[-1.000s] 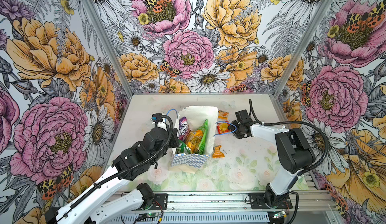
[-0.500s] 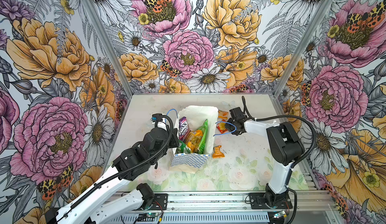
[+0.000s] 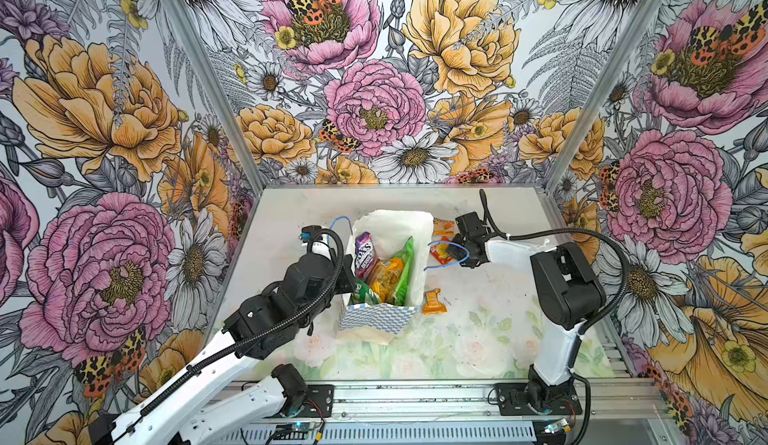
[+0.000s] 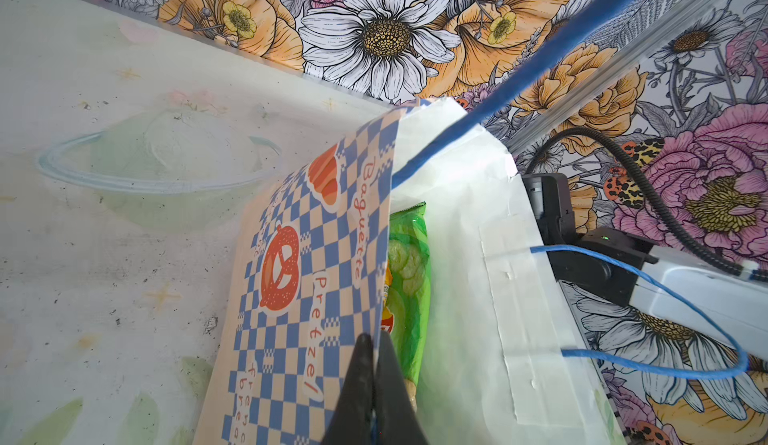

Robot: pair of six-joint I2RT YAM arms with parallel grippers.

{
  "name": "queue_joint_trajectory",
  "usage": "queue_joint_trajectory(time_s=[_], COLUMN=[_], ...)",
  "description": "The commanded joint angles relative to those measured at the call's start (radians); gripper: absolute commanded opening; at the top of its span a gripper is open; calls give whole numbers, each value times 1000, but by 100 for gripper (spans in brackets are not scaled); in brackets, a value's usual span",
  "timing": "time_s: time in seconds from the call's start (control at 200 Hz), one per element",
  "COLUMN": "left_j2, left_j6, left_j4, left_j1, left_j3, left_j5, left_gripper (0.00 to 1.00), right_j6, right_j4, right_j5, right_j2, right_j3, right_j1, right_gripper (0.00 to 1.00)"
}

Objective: Place the snacks into the paper bag
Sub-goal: 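Lower the right gripper and grasp the red-and-yellow snack packet, then lift the red packet with the right gripper and carry it over the paper bag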

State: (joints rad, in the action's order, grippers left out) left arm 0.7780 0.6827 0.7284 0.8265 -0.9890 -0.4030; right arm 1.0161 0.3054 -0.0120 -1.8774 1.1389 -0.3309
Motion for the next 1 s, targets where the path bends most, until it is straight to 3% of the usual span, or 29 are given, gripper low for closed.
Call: queue_joint_trajectory(time_s=[0.0, 0.53, 0.996], left_j2=[-11, -10, -3], left_j6=[8, 8, 8], left_j4=[-60, -60, -58], left_j1=[-8, -10, -12], left_j3=[-5, -2, -17], left_j5=[7, 12, 12], left_gripper=[0, 0, 0], right_j6=[-28, -108, -203], right_j4=[17, 35, 301], right_j5=[-26, -41, 0], right_j2=[73, 453, 754], right_j3=[-20, -204, -159], right_j1=[-7, -38, -40], right_gripper=[0, 0, 0])
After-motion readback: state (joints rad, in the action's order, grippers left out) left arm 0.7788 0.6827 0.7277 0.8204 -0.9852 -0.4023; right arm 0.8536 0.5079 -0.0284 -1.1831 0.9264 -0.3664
